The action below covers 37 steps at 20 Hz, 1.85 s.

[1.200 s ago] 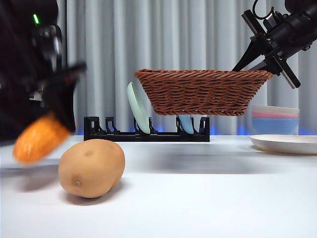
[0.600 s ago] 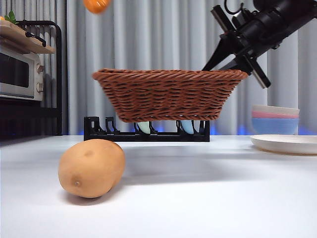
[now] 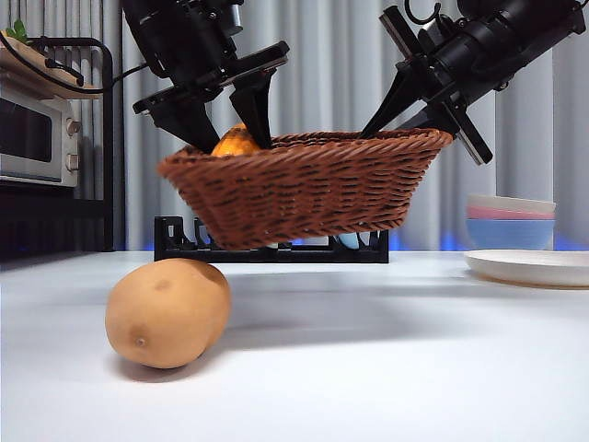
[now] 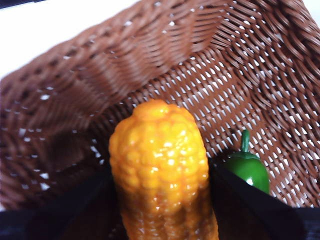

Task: Pick up the basket,pick up the corn from the table,pick up the potato from the table,pick up the cucumber from the table,put all items into the basket

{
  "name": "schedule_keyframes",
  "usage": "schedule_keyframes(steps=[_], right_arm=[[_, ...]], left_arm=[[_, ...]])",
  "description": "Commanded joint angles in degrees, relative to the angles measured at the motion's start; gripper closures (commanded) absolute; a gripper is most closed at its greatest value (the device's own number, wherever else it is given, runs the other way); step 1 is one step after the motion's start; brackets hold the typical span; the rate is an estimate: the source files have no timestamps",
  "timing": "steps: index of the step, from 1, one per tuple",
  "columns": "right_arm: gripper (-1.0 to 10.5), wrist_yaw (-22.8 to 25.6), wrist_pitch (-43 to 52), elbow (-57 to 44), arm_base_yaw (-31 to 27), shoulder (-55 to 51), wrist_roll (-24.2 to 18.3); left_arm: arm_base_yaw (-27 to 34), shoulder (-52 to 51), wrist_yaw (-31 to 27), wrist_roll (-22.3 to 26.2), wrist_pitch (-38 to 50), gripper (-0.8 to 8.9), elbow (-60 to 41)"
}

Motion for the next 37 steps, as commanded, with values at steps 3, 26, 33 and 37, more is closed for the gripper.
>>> schedule_keyframes(steps=[3,26,33,37], right_arm=[[9.6,-0.7,1.0,0.4,-0.1,0.4,0.1],[9.6,-1.2,5.0,0.4,-9.2,0.5,2.6],[9.6,-2.6,5.1,0.4,-9.2,0.5,3.2],[9.6,-2.7,5.2,0.4,-9.2,0.5,3.2]], left_arm=[[-0.5,0.2,-0.3,1.2,-3.1,2.19,3.9],[-10.4,-38.8,-1.8,-4.1,-27.1,2.20,-13.6],[-18.8,-32.9,-10.9,-12.1,-11.1,2.20,-31.9],[-18.6,-26.7,-12.2,-12.7,-7.4,2.20,-32.0]])
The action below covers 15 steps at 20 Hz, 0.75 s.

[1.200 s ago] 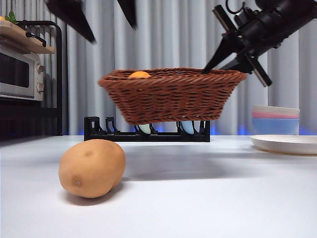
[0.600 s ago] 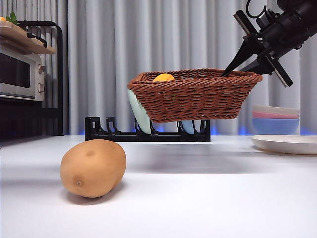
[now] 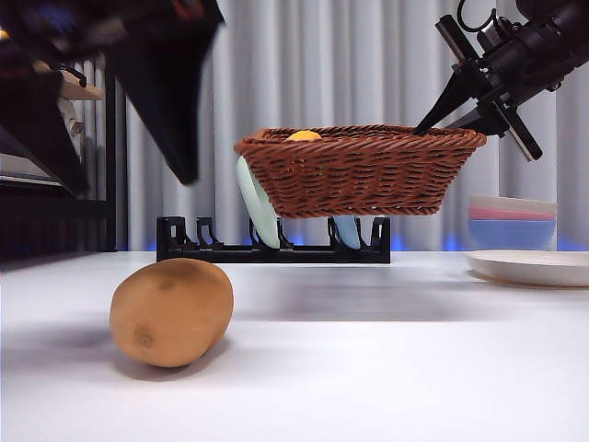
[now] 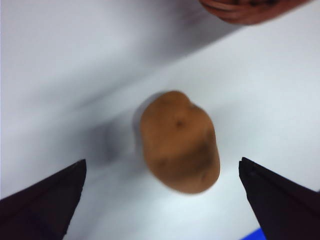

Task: Pick up the basket,pick up the corn from the table,pick up the potato from the table,pick up the cucumber from the table,put all items into the basket

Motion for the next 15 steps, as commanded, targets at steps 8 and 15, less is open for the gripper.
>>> schedule_keyframes(steps=[8,15], right_arm=[[9.6,-1.1,1.0,0.4,0.1,0.5,0.7],[9.6,-1.1,1.0,0.4,0.1,0.5,0.7]], left_arm=[[0.4,13.8,5.3,-1.1,6.6,2.20,-0.2],[0.9,14.9,5.3,0.2,8.2,8.19,-0.3]])
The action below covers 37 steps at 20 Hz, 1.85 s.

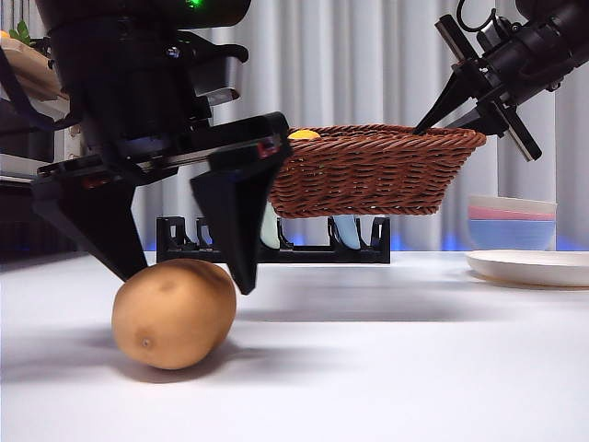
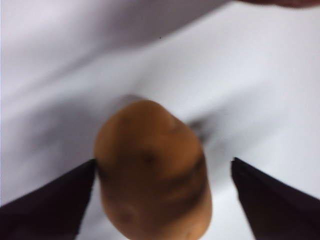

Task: Pick up the basket,pick up the corn from the table,pick up the potato from the table,pick up the cucumber from the table,put all items into the basket

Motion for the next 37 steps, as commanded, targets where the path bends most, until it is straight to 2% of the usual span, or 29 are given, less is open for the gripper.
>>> schedule_keyframes(steps=[1,7,12,14,17,19,23,25,28,32,33,36,37], right_arm=[[9.6,-1.0,0.9,0.4,0.1,0.5,0.7],[9.6,-2.4,0.9,0.4,0.1,0.5,0.7],[9.6,-1.6,-1.4,0.4,0.2,0.5,-1.9],[9.6,0.3,-2.7,0.4,0.7,0.6,-2.7],[9.6,1.1,-5.2,0.3,3.0,0.6,-4.2],[9.6,1.2,-5.6,0.3,6.0,0.7,-4.7],[9.6,1.2,-5.6,0.3,11.6,0.7,-4.6],[9.6,1.2,-5.6,0.3,13.8,0.7,-4.6],[9.6,1.2,-5.6,0.3,15.6,0.7,-4.2],[9.6,1.1,-5.6,0.3,15.9,0.7,-4.0],[9.6,1.1,-5.6,0.3,15.9,0.7,-4.0],[9.6,1.1,-5.6,0.3,15.9,0.7,-4.0],[9.6,1.1,-5.6,0.3,15.9,0.7,-4.0]], left_arm=[[0.6,1.3,-0.2,1.4,0.2,8.19,-0.3],[1.2,0.3,-0.3,3.3,0.0,8.21,-0.3],[1.1,-17.0,2.0,3.0,-7.8,8.21,1.9],[1.2,-24.1,2.2,3.0,-10.9,8.21,5.9],[1.3,-27.7,0.3,4.2,-9.1,8.21,15.0],[2.1,-25.3,-1.9,7.0,-6.7,8.21,20.3],[5.3,-14.2,-1.7,11.2,-2.3,8.21,25.6],[7.3,-7.5,-1.1,11.7,0.8,8.21,26.4],[9.8,2.3,0.0,11.6,0.9,8.21,27.2],[11.0,7.3,0.0,10.5,-0.3,8.03,27.2],[11.0,7.4,0.0,10.5,-0.2,7.40,27.2],[11.2,7.3,0.0,10.5,-0.4,3.28,27.3],[11.5,7.3,0.1,10.5,-0.5,2.61,27.3]])
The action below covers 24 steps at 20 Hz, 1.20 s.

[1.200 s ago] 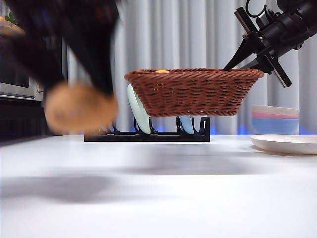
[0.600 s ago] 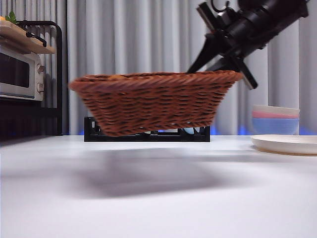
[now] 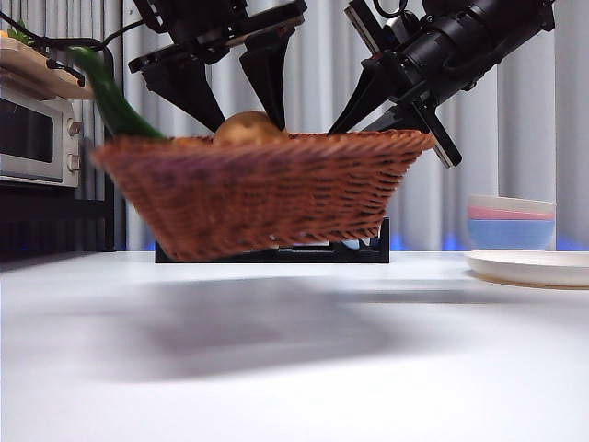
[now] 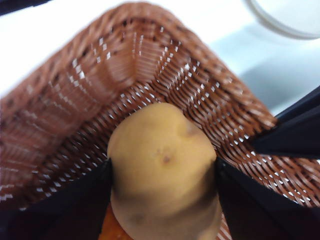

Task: Pick up the basket,pick up the corn from the table,pick up the potato from the table,pick up the cucumber from the table,put all items into the basket

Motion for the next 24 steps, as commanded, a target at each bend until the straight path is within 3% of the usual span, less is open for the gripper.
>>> schedule_keyframes(steps=[1,7,11,18,22,24], right_arm=[[9.6,-1.0,0.8,0.3,0.1,0.3,0.5],[9.6,0.5,1.4,0.3,-0.2,0.6,1.4],[9.6,0.3,5.0,0.3,-1.6,2.2,4.9],[9.6,0.5,8.4,0.3,-3.5,10.6,10.0],[9.6,3.5,7.1,0.3,-3.5,13.6,9.4],[8.5,4.6,6.2,0.3,-3.4,13.5,8.5]], left_arm=[[0.5,0.2,0.3,-0.3,-0.2,2.47,0.3],[0.4,-2.8,0.2,1.4,-5.6,2.47,8.2],[0.3,-10.7,-0.1,4.3,-13.0,2.47,13.5],[0.3,-28.4,-0.6,5.5,-20.3,2.47,13.5],[0.3,-33.0,-2.2,5.5,-21.5,2.47,13.5],[0.3,-33.7,-4.5,5.7,-22.2,2.47,13.5]])
